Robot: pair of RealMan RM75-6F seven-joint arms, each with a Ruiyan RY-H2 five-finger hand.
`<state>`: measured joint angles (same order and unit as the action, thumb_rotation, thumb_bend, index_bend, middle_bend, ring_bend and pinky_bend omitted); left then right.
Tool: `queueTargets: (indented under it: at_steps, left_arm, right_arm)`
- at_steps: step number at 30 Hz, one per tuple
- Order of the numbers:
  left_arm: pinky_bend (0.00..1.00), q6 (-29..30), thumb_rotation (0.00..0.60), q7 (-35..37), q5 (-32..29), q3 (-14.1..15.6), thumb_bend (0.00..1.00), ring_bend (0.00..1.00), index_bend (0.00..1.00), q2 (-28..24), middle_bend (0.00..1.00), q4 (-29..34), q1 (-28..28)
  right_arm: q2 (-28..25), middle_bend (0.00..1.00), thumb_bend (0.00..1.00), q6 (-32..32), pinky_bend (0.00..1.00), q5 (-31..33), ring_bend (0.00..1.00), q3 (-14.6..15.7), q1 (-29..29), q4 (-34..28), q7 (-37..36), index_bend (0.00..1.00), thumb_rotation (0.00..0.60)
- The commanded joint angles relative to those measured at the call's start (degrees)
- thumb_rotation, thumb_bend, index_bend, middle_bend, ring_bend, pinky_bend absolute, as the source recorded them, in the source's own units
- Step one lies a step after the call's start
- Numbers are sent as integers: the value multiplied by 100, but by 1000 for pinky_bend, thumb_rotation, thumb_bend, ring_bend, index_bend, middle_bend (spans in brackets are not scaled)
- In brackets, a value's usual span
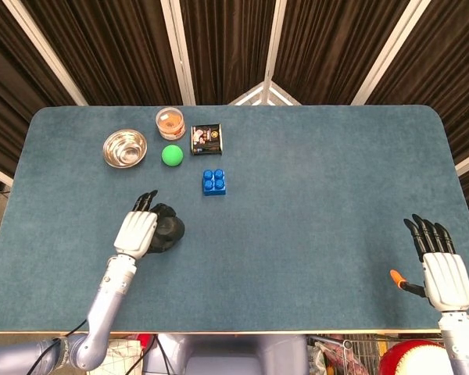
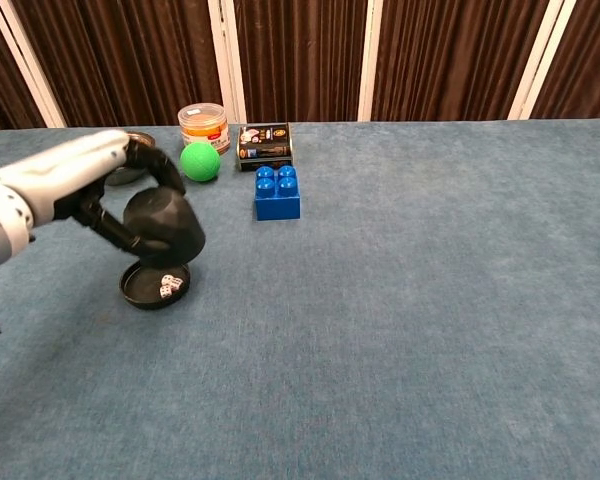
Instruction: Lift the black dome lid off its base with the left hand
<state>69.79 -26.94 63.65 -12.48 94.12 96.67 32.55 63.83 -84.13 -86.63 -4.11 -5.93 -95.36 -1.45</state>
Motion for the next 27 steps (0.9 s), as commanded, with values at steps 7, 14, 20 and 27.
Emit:
queueTargets:
  at_steps: [7, 14, 20, 27]
  left_arm:
    - [0, -297, 600, -346, -857, -417, 425, 0, 425, 633, 414, -136, 524]
    - [0, -370, 600, -656, -1300, -424, 401, 0, 383, 1068, 356, -562, 786]
    - [0, -511, 600, -1107, -1732, -349, 266, 0, 100, 979, 37, -387, 939]
    - [0, -388, 600, -1246, -1573, -256, 246, 0, 0, 381, 0, 619, 919]
  right_arm:
    - [11, 0, 232, 44, 0, 42, 0, -16, -21, 44, -44, 0, 600]
    - [-6, 0, 233, -12, 0, 13, 0, 13, 23, 45, -71, 0, 600]
    - [-3, 0, 233, 14, 0, 31, 0, 0, 7, 60, -79, 0, 600]
    - [6, 0, 232, -3, 0, 13, 0, 3, 11, 58, -60, 0, 600]
